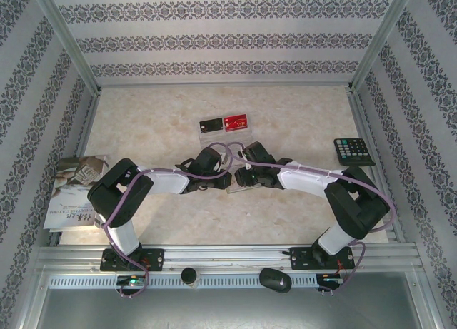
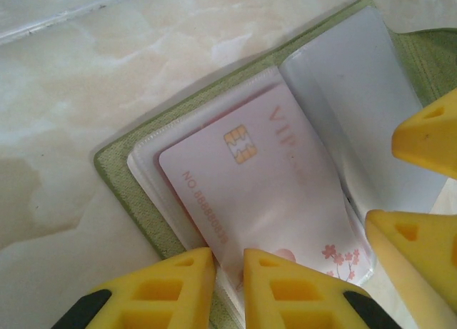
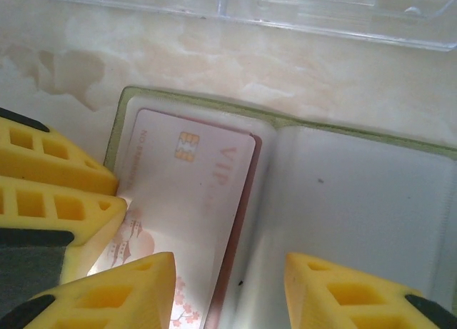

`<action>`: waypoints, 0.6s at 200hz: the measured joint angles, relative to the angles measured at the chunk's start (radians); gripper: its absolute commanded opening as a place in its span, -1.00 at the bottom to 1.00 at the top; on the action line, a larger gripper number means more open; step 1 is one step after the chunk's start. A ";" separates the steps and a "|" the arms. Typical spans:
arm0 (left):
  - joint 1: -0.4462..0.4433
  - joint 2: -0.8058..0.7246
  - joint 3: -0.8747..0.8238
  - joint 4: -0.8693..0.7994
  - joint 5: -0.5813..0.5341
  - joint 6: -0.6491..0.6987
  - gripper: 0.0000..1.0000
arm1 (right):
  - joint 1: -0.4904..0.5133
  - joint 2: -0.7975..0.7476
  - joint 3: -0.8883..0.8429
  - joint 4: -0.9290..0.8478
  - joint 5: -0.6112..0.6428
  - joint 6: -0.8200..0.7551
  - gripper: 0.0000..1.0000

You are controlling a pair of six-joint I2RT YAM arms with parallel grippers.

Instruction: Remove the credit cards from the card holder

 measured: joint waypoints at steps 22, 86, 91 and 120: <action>0.000 0.000 0.000 0.000 0.002 0.000 -0.63 | -0.001 -0.001 -0.010 0.014 0.012 0.001 -0.15; 0.000 0.000 0.000 0.000 0.003 0.000 -0.65 | -0.034 0.000 -0.013 0.017 0.051 0.008 -0.24; 0.000 0.000 0.000 0.000 0.003 0.000 -0.65 | -0.034 0.002 -0.013 0.018 0.053 0.008 -0.24; 0.000 0.000 0.000 0.000 0.005 0.000 -0.66 | -0.039 0.034 0.007 0.018 0.058 0.008 -0.24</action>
